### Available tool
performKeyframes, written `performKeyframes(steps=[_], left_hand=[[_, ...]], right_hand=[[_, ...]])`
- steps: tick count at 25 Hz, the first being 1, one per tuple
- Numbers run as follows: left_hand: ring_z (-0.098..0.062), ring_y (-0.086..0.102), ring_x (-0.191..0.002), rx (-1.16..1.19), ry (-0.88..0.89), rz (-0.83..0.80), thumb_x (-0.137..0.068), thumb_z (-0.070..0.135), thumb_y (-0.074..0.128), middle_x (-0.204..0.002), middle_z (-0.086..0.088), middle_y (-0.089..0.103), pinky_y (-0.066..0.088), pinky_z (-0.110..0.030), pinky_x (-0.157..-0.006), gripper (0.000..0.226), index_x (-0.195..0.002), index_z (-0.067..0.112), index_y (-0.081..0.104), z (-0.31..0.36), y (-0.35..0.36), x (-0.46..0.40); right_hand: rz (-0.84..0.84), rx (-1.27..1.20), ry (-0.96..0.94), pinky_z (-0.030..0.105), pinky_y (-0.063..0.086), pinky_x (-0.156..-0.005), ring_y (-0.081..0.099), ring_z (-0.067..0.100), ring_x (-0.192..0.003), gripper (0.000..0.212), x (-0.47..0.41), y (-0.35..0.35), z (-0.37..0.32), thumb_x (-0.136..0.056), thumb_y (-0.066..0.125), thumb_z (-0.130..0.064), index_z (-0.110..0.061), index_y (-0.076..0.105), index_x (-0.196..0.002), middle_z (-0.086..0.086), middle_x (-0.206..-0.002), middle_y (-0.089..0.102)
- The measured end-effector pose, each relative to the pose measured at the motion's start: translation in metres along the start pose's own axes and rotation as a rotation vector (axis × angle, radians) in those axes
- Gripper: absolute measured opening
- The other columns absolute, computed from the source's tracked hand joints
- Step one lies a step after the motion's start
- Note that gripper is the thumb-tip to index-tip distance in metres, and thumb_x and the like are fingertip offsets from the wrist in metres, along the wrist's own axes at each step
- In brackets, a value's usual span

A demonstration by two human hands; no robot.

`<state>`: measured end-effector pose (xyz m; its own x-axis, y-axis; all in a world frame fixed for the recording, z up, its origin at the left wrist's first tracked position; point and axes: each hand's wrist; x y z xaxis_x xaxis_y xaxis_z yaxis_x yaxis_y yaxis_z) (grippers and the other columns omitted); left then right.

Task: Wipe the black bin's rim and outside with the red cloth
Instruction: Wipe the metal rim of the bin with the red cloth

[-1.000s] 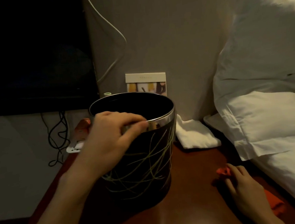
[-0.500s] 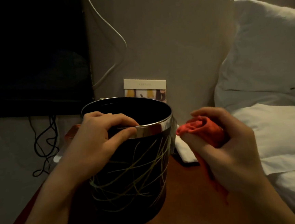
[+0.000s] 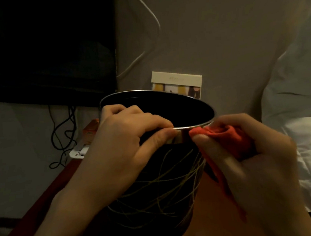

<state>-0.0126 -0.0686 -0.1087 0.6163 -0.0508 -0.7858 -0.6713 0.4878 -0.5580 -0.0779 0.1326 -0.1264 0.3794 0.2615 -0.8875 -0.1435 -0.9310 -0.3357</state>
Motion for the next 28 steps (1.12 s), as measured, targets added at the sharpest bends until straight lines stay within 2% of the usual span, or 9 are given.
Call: performKeyframes(steps=[4,9,13,17,22,26,28], left_hand=[[0.002,0.057,-0.086,0.006,0.022,-0.042,-0.088,0.047,0.052,-0.086,0.022,0.063,0.031,-0.026,-0.092,0.018,-0.096,0.038,0.065,-0.003,-0.006,-0.001],[0.0,0.057,-0.083,0.012,0.021,-0.037,-0.086,0.048,0.052,-0.083,0.02,0.063,0.033,-0.029,-0.092,0.019,-0.095,0.037,0.065,-0.004,-0.006,-0.001],[0.001,0.055,-0.082,0.003,0.0,0.007,-0.086,0.046,0.055,-0.08,0.022,0.061,0.033,-0.027,-0.088,0.011,-0.092,0.04,0.062,0.0,-0.002,0.0],[0.002,0.054,-0.081,-0.006,-0.018,0.033,-0.086,0.045,0.056,-0.078,0.022,0.06,0.032,-0.023,-0.086,0.008,-0.091,0.042,0.061,0.004,0.003,0.0],[0.003,0.055,-0.078,0.005,-0.021,0.045,-0.085,0.041,0.061,-0.077,0.022,0.061,0.033,-0.025,-0.085,0.007,-0.09,0.038,0.065,0.004,0.004,0.0],[0.0,0.055,-0.076,0.006,-0.026,0.038,-0.086,0.044,0.059,-0.076,0.019,0.062,0.033,-0.025,-0.086,0.009,-0.091,0.039,0.066,0.002,0.002,-0.001],[0.002,0.054,-0.076,-0.002,-0.015,0.031,-0.086,0.045,0.057,-0.076,0.021,0.06,0.032,-0.023,-0.086,0.011,-0.092,0.039,0.065,0.001,0.002,-0.001]], right_hand=[[-0.034,0.061,-0.046,0.004,0.041,-0.077,0.061,0.001,-0.092,0.022,0.001,0.007,0.002,-0.09,0.07,-0.041,-0.022,0.068,-0.102,-0.007,-0.102,0.061],[0.032,0.022,-0.105,0.015,0.048,-0.08,0.065,0.008,-0.093,0.017,0.01,0.017,0.003,-0.089,0.075,-0.027,-0.017,0.073,-0.102,-0.006,-0.103,0.066],[-0.016,0.085,-0.128,0.005,0.042,-0.08,0.06,0.004,-0.089,0.019,0.028,0.033,0.005,-0.089,0.076,-0.027,-0.011,0.079,-0.1,-0.002,-0.103,0.065],[0.12,0.151,-0.114,0.005,0.042,-0.081,0.057,0.004,-0.088,0.018,0.018,0.024,0.005,-0.088,0.08,-0.025,-0.01,0.079,-0.099,-0.005,-0.099,0.06],[0.01,0.172,-0.141,0.005,0.041,-0.08,0.057,0.005,-0.086,0.024,0.031,0.04,-0.001,-0.09,0.073,-0.03,-0.01,0.08,-0.102,0.0,-0.1,0.066],[0.086,0.152,-0.105,0.007,0.044,-0.078,0.059,0.005,-0.087,0.021,0.024,0.029,0.003,-0.088,0.079,-0.028,-0.011,0.08,-0.101,-0.005,-0.103,0.061],[0.044,0.148,-0.111,0.006,0.043,-0.077,0.058,0.006,-0.085,0.021,0.026,0.032,0.001,-0.088,0.079,-0.028,-0.011,0.08,-0.1,-0.003,-0.101,0.062]])
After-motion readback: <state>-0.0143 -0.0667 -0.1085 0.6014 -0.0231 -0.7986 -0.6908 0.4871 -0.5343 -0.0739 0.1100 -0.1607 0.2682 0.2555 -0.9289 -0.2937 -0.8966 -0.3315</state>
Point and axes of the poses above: each hand's wrist, its own x-axis away from the middle knuckle, its own y-axis out of the palm, z = x × y
